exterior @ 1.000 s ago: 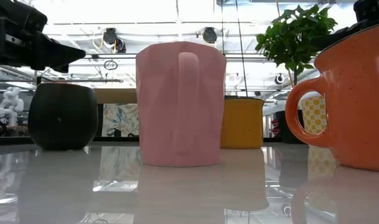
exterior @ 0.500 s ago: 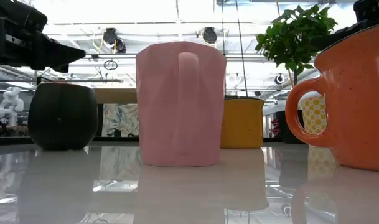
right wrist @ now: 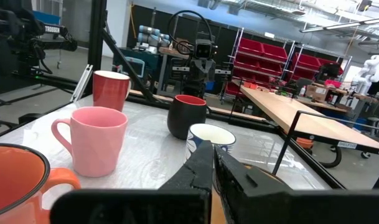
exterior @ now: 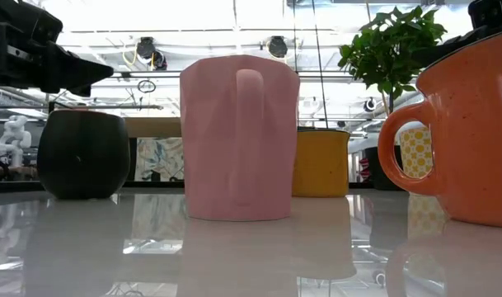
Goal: Place coffee mugs
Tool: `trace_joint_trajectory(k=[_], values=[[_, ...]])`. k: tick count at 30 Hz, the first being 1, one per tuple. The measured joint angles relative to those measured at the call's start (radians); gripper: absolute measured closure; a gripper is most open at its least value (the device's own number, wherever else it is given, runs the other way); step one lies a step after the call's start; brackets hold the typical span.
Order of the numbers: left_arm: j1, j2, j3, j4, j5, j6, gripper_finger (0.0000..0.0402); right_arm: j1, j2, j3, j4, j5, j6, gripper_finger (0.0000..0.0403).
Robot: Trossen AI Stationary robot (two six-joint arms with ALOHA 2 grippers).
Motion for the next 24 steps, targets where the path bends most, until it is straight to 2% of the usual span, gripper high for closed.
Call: trace_joint_trajectory(k=[24], values=[[0.0, 0.0, 0.0, 0.002, 0.0, 0.0, 0.0398, 0.0, 0.0, 0.002, 0.095, 0.003, 0.027, 0.0403]])
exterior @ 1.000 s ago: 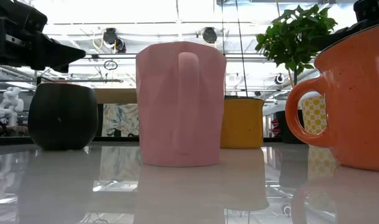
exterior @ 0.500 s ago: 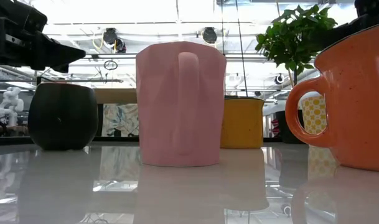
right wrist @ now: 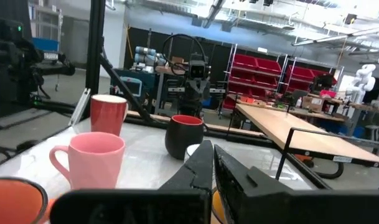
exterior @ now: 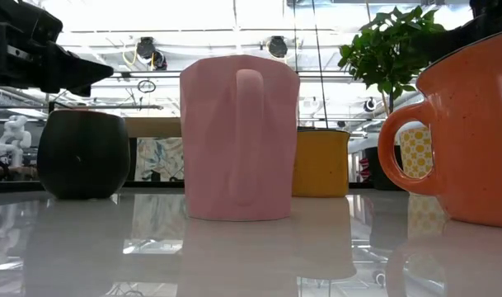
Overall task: Place coffee mugs
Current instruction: Put the yellow mug on the shelf
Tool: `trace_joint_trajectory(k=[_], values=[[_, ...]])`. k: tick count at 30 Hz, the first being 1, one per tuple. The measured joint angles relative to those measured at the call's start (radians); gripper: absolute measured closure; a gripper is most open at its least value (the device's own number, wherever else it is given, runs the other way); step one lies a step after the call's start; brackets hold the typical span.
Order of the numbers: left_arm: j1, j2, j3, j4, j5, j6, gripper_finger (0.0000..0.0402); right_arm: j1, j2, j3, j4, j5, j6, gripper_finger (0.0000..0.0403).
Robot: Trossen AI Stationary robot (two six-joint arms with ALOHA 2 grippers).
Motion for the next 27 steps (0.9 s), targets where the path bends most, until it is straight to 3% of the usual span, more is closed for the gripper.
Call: trace_joint_trajectory(k=[9, 19, 27], values=[[0.0, 0.0, 0.0, 0.002, 0.0, 0.0, 0.0398, 0.0, 0.104, 0.194, 0.003, 0.168, -0.034, 0.0403], [0.0, 0.0, 0.0, 0.011, 0.0, 0.0, 0.0398, 0.0, 0.358, 0.506, -0.15, 0.149, -0.032, 0.0403], [0.0, 0.0, 0.0, 0.011, 0.0, 0.0, 0.0398, 0.0, 0.482, 0.727, -0.221, 0.129, -0.023, 0.0403]])
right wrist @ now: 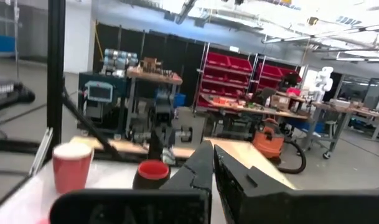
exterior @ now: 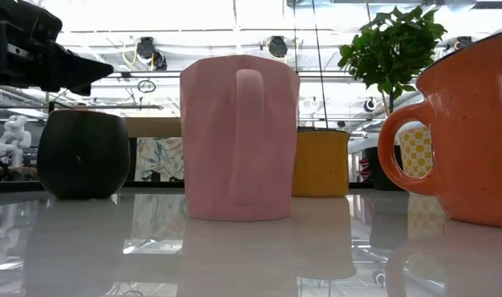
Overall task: Place coffee mugs
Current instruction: Put the yellow mug on the shelf
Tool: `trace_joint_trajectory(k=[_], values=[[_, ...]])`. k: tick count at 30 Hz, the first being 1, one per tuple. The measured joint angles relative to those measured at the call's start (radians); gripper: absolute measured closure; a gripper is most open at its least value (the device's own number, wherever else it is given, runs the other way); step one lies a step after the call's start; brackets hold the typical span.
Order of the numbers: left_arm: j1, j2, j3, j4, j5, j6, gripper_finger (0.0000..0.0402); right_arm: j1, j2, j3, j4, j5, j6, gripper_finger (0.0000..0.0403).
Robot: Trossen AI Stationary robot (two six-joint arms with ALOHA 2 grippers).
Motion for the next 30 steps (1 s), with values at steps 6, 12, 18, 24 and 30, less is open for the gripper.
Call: trace_joint_trajectory(k=[6, 12, 18, 24, 30], values=[[0.0, 0.0, 0.0, 0.0, 0.0, 0.0, 0.0398, 0.0, 0.09, 0.149, -0.055, 0.03, -0.005, 0.0403], [0.0, 0.0, 0.0, 0.004, 0.0, 0.0, 0.0398, 0.0, 0.212, 0.31, -0.053, 0.029, -0.007, 0.0403], [0.0, 0.0, 0.0, 0.006, 0.0, 0.0, 0.0398, 0.0, 0.355, 0.519, -0.129, 0.025, 0.022, 0.0403], [0.0, 0.0, 0.0, 0.008, 0.0, 0.0, 0.0398, 0.0, 0.501, 0.805, -0.318, 0.024, 0.056, 0.0403], [0.0, 0.0, 0.0, 0.011, 0.0, 0.0, 0.0398, 0.0, 0.651, 1.072, -0.634, 0.01, 0.22, 0.0403]])
